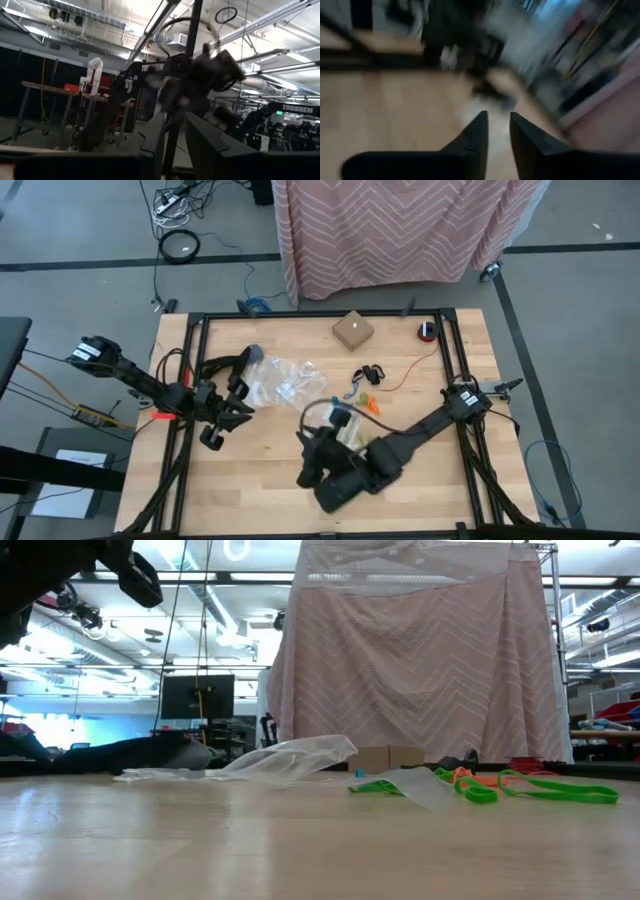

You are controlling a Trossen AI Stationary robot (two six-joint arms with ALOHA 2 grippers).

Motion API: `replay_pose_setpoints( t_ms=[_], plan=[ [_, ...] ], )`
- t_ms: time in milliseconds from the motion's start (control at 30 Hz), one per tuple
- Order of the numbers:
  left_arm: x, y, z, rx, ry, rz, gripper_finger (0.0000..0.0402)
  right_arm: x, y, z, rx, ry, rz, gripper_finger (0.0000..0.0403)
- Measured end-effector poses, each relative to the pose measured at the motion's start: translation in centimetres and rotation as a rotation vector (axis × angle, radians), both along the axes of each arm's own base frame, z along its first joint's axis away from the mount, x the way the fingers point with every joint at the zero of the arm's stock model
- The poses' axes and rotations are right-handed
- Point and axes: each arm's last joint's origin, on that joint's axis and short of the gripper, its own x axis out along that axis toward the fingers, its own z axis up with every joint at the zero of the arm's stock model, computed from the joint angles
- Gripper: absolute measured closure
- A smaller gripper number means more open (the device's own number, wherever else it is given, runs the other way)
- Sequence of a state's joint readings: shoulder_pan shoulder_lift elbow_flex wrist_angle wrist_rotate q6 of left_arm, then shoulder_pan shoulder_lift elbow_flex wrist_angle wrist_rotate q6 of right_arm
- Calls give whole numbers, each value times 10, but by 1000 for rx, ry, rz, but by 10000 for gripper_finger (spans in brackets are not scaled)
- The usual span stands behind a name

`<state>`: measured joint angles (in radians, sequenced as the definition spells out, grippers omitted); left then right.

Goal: Sort rubber bands
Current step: Open the transparent zip bag

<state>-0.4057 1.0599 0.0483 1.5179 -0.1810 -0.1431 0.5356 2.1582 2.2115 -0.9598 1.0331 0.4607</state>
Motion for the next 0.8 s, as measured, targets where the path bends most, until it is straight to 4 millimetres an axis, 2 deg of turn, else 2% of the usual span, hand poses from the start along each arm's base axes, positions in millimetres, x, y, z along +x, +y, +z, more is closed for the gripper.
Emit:
replay_pose_setpoints(
  t_ms=[133,333,567,800],
  plan=[
    [2,-1,-4,16,37,0,318,2,-14,-44,159,132,-44,270],
    [3,-1,-8,33,79,1,318,5,-28,-88,277,221,-80,229],
    [5,-2,-12,57,125,10,318,10,-31,-127,351,241,-3,222],
    [6,-2,-15,69,153,10,318,11,-32,-140,348,261,53,222]
  ],
)
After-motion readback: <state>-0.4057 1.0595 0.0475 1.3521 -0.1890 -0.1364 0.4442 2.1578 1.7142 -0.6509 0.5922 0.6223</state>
